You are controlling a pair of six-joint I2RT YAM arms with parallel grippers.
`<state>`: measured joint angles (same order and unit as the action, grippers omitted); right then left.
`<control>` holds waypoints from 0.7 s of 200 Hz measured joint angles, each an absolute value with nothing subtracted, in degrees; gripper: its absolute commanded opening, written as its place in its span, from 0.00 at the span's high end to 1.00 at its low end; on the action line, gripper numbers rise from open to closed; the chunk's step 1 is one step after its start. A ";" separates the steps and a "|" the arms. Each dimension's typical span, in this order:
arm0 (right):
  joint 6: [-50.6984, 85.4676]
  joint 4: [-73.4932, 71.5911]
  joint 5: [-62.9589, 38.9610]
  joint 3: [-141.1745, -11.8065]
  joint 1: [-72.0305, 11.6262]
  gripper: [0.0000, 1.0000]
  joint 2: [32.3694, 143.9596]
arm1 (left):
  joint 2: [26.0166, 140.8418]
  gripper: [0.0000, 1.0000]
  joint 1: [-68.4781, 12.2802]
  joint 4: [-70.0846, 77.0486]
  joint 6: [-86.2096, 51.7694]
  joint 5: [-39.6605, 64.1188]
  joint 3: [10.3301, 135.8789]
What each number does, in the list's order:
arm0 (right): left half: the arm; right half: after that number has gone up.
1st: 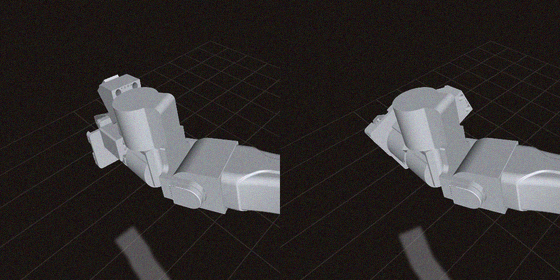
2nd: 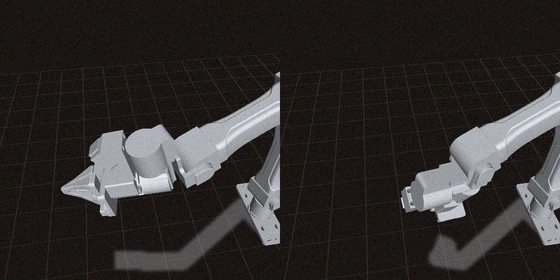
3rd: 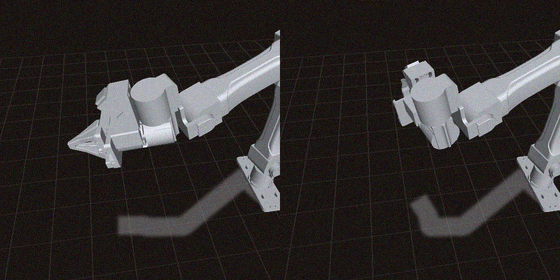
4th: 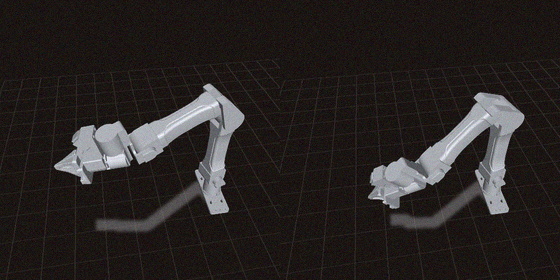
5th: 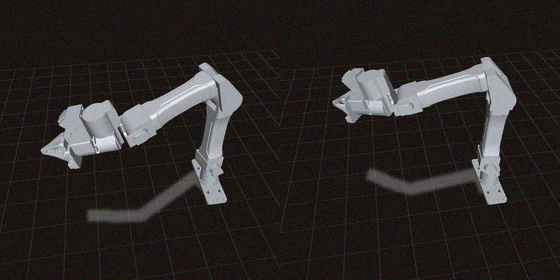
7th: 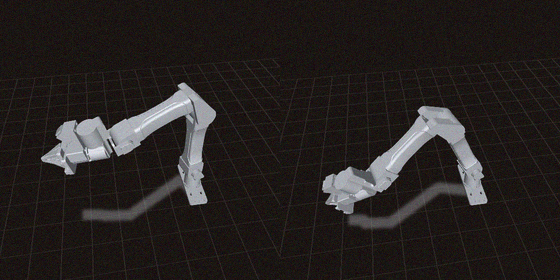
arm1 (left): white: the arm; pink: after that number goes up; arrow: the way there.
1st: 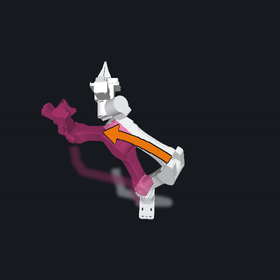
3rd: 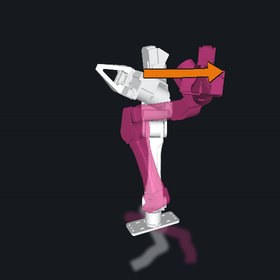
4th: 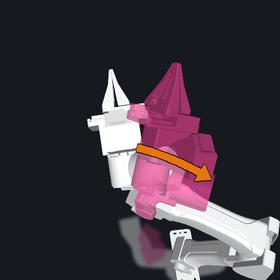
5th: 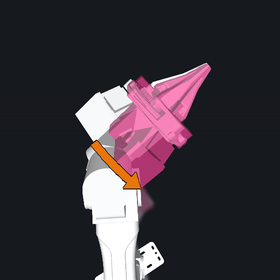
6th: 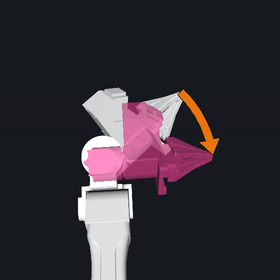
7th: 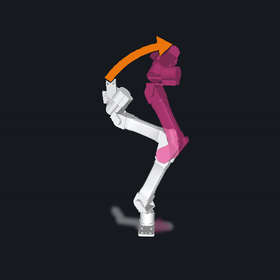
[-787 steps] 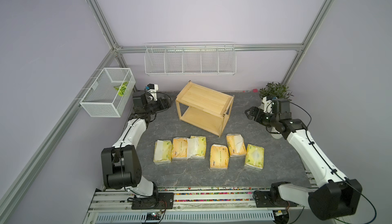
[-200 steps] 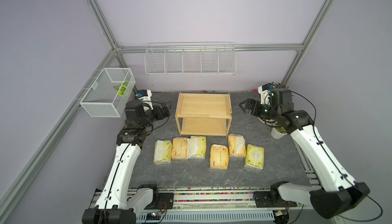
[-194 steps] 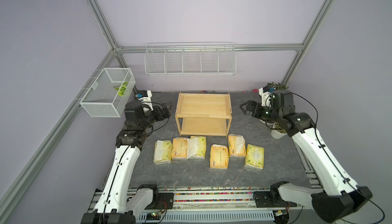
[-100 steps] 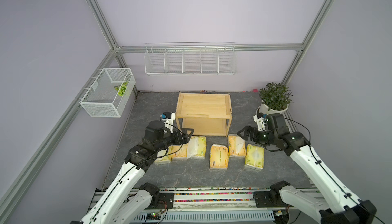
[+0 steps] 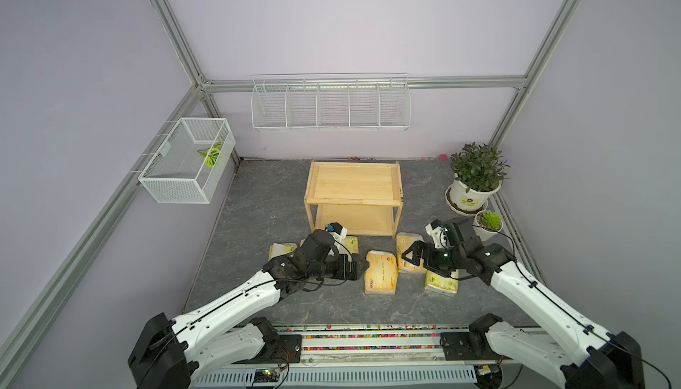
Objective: Place the tissue boxes on the shelf by color
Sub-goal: Pick up the box of tissues from the center of the board.
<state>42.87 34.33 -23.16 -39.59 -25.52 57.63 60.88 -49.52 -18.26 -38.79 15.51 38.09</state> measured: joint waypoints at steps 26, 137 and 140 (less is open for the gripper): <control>43.97 32.14 -24.14 -36.73 -27.55 0.01 57.69 | 62.39 0.00 -49.93 -15.68 -39.24 17.02 36.88; 51.16 21.08 -24.71 -28.49 -35.05 0.01 59.81 | 70.19 0.00 -51.68 -6.76 -41.78 22.20 33.41; 51.46 20.80 -24.71 -28.14 -35.11 0.01 59.83 | 70.54 0.00 -51.77 -6.57 -41.82 22.31 33.41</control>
